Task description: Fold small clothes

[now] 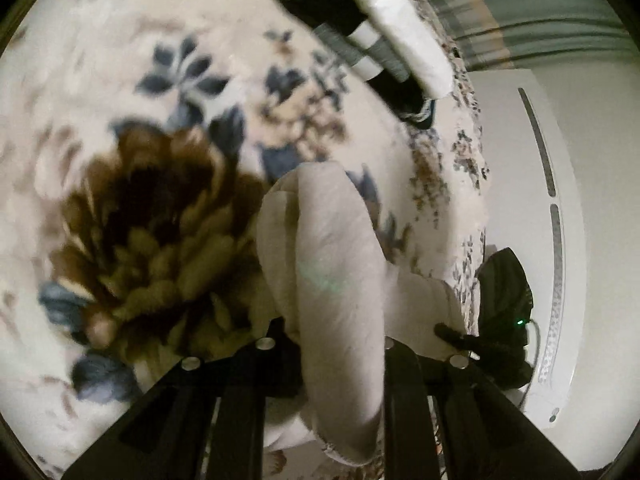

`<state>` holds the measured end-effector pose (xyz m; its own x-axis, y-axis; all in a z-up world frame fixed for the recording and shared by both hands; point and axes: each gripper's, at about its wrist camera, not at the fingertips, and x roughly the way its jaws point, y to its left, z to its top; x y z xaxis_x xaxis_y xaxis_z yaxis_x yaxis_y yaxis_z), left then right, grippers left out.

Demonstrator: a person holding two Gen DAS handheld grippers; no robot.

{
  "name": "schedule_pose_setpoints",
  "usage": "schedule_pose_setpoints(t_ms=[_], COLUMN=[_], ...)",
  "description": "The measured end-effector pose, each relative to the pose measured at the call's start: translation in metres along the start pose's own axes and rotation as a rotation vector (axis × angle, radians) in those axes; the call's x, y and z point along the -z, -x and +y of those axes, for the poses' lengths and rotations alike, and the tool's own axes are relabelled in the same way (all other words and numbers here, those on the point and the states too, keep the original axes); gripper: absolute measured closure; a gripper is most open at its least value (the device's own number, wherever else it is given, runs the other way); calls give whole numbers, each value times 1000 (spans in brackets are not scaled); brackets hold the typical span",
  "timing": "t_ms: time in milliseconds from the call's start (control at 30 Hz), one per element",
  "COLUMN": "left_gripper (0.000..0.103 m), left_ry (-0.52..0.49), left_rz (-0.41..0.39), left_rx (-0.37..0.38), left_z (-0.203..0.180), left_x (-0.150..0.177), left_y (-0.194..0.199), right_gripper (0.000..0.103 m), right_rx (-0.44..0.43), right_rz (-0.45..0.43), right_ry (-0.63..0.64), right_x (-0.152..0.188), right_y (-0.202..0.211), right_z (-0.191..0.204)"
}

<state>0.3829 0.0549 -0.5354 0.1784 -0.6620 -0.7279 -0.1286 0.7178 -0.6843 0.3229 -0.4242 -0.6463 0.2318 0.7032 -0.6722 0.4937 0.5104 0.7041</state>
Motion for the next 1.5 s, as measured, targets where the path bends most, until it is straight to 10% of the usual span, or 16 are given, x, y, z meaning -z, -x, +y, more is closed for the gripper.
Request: schedule_pose_setpoints(t_ms=[333, 567, 833, 1067, 1200, 1267, 1500], left_gripper=[90, 90, 88, 68, 41, 2, 0], left_ry=[-84, -156, -204, -230, -318, -367, -382], left_rz=[-102, -204, -204, -208, -346, -375, -401], left_rx=[42, 27, -119, -324, -468, -541, -644], left_z=[-68, -109, -94, -84, -98, -107, -127], left_x=[-122, -256, -362, -367, -347, -334, -287], left_y=[63, 63, 2, -18, -5, -4, 2], right_gripper=[88, 88, 88, 77, 17, 1, 0], right_rx=[-1, -29, 106, 412, 648, 715, 826], right_rz=[-111, -197, -232, -247, -285, -315, -401], right_ry=[161, 295, 309, 435, 541, 583, 588], right_x=[-45, -155, -267, -286, -267, -248, -185], right_y=[49, 38, -30, -77, -90, -95, -92], right_z=[161, 280, 318, 333, 351, 354, 351])
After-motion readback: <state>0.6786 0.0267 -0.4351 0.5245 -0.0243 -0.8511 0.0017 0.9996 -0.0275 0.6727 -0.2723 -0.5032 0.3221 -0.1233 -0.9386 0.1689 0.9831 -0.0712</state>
